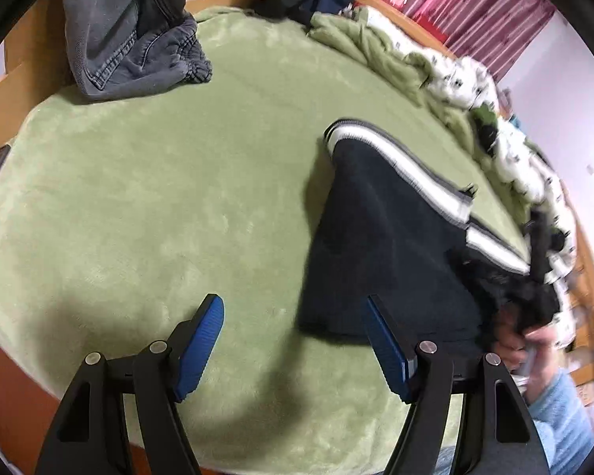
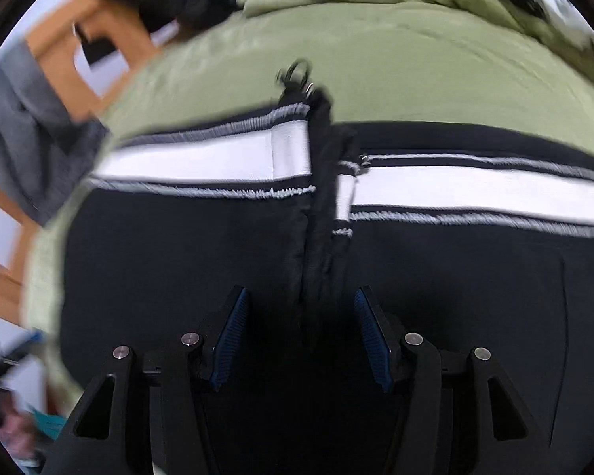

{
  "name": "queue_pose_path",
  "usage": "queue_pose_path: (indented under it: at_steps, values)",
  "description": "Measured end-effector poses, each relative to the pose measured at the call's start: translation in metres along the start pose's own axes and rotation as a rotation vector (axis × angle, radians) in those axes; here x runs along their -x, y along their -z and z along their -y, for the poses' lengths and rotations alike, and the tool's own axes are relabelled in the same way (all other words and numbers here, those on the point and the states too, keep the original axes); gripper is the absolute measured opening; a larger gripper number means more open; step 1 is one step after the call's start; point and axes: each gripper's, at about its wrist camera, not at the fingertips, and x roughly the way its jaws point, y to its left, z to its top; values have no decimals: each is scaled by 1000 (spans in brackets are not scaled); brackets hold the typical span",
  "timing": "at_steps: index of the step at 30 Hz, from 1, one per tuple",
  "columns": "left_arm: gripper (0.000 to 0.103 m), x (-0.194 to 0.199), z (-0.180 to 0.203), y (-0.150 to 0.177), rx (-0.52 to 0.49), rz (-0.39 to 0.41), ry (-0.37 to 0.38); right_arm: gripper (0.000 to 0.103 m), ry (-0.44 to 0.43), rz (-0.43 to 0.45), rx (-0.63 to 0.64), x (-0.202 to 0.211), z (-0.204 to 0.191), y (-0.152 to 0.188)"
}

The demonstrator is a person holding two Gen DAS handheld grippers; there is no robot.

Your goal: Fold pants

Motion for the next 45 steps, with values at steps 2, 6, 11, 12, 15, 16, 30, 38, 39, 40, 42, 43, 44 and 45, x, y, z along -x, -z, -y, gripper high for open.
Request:
queue_pose_path:
  at_steps: [2,6,11,12,15,16,30,38,39,40,42,43,44,45]
  values:
    - [70,-4,-1,-3,16,12,49,14,-20,25,24,10,-5,0]
    - [70,-20,8,-4,6,-15,51,12,-231,140,-156,62,35,4]
    - [70,-31,17,-4,1,-20,92,18,-107,58,-125,52,42,33]
    - [69,-32,23,-6,-7,-19,106,22,-97,31,-131,46,42,38]
    - [69,-20,39,-11,-46,37,183,25,-81,47,-92,56,35,33]
    - [70,-16,48,-14,-75,65,205,25,-71,64,-77,62,33,32]
    - [67,-100,59,-50,-61,-5,263,34,-49,0,12,65,28,31]
    - [69,-93,90,-89,-145,100,184,34,-2,226,48,82,22,-19]
    - [69,-100,89,-92,-128,82,166,34,2,230,75,75,19,-24]
    - [69,-111,84,-94,-98,45,152,34,14,224,94,66,16,-26]
    - [68,-121,80,-92,-74,23,144,35,69,155,107,40,14,-30]
    - [68,-119,78,-90,-75,29,152,35,95,128,111,31,15,-29]
    - [69,-114,78,-88,-79,28,158,35,132,111,129,22,15,-25]
    - [69,-111,78,-86,-82,25,158,39,159,126,152,22,12,-23]
